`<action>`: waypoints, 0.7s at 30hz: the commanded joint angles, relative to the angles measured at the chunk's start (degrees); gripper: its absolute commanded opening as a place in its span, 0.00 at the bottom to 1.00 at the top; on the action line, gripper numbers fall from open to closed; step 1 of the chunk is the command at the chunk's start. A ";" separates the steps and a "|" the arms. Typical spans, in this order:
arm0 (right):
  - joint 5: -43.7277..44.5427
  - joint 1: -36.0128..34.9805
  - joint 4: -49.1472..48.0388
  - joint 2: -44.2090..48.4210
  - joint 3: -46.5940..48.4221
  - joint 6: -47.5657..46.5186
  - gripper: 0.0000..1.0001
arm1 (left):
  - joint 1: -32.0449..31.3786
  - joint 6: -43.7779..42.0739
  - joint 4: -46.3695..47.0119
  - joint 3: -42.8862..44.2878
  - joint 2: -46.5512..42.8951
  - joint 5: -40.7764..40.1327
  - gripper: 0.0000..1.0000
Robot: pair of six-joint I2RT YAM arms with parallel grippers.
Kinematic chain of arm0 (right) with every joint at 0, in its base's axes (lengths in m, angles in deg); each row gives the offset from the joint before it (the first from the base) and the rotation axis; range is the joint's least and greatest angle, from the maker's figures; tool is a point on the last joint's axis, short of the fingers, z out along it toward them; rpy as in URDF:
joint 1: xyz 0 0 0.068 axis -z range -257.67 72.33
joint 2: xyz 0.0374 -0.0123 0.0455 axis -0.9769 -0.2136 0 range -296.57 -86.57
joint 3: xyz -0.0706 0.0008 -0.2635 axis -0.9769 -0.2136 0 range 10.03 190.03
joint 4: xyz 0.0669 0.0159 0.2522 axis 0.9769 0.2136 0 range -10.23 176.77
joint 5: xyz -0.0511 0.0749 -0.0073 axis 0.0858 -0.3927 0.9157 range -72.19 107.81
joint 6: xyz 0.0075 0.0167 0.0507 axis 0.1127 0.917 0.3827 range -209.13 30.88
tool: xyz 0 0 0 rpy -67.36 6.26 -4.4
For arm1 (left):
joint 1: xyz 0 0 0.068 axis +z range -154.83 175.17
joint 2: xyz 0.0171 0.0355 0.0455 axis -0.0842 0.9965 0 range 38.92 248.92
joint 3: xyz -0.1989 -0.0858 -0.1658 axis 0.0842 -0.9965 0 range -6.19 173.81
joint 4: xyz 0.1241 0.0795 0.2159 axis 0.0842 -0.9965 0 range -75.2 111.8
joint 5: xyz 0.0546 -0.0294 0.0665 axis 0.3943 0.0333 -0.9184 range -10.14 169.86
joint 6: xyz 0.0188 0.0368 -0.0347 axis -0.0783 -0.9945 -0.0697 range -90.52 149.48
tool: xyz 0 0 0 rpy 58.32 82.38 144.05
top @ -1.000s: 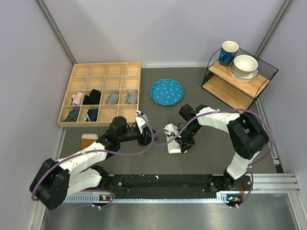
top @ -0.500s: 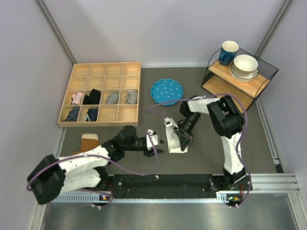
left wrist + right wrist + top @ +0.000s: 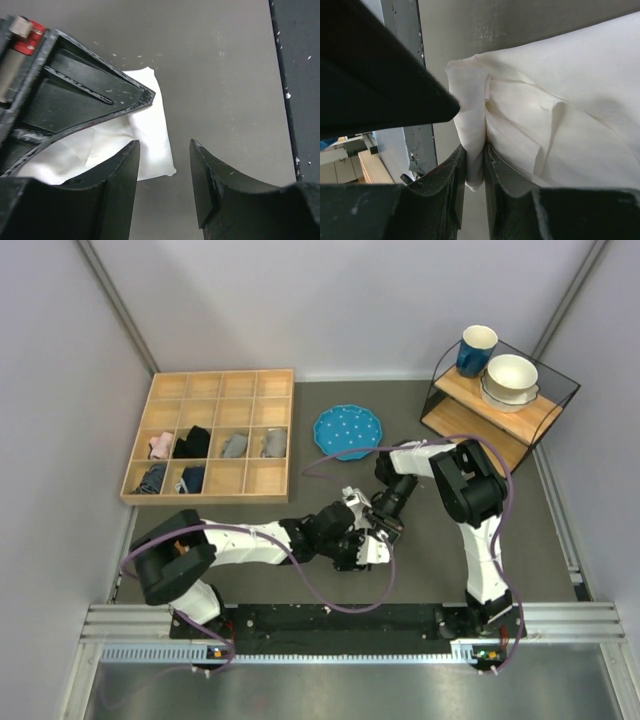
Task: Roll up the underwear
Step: Roll the underwear to the center of the board.
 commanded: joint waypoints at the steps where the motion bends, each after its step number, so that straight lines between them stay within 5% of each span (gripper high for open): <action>1: -1.21 0.50 1.29 -0.51 1.96 -0.55 0.21 | -1.30 -2.70 -2.94 3.20 2.41 -3.89 0.49; 7: -2.00 0.50 1.46 -0.25 1.87 -0.81 0.22 | -2.01 -2.36 -4.70 5.22 5.93 -8.99 0.45; 13: -2.88 1.37 1.38 2.99 2.22 -1.07 0.26 | -1.74 -0.60 -9.71 7.86 8.21 -8.21 0.19; 15: -3.50 3.56 0.94 5.19 2.57 -0.81 0.29 | -0.87 0.80 -10.50 8.21 8.39 -5.40 0.10; 21: -2.19 11.38 -7.84 17.32 -0.15 4.37 0.43 | 5.54 7.29 -9.19 6.02 6.90 7.15 0.05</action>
